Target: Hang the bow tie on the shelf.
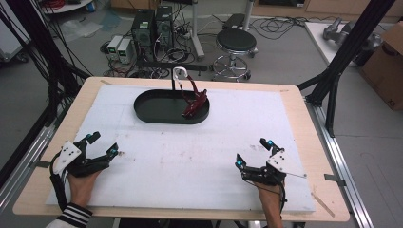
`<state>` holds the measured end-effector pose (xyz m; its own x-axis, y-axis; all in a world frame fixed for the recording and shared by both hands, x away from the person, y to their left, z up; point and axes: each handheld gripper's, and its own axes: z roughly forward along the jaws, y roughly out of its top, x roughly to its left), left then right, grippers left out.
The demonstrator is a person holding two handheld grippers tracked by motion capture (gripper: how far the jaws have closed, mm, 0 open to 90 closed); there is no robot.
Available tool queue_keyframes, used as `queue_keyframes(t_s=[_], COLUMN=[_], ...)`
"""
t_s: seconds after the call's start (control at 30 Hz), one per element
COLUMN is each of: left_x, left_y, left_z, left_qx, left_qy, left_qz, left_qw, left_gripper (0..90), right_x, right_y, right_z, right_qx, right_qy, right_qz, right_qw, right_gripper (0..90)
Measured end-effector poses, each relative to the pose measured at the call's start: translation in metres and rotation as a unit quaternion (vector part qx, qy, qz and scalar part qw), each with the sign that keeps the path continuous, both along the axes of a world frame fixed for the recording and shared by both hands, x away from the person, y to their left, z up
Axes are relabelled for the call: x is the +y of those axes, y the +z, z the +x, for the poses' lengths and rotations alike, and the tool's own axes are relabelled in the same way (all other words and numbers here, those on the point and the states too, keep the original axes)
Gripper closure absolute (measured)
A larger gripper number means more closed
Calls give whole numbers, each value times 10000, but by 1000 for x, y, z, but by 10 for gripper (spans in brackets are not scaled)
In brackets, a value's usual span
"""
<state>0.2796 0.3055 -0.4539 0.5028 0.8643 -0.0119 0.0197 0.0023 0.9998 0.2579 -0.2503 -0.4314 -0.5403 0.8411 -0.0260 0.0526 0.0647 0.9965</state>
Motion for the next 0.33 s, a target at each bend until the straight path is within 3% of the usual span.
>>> queue_keyframes(t_s=[0.07,0.13,0.23,0.33], left_x=[0,0,0,0], left_y=[0,0,0,0], left_z=[0,0,0,0], left_qx=[-3,-6,-9,-8], left_qy=[3,5,13,10], left_qz=[3,9,3,8], left_qw=[10000,10000,10000,10000], left_gripper=[169,168,169,168], right_x=[0,2,4,7], right_y=[-6,-10,-15,-19], right_z=[2,6,9,9], right_qx=[-7,151,173,202], right_qy=[-67,-122,-123,-193], right_qz=[-16,-77,32,-86], right_qw=[10000,9998,9998,9996], right_gripper=[4,4,4,5])
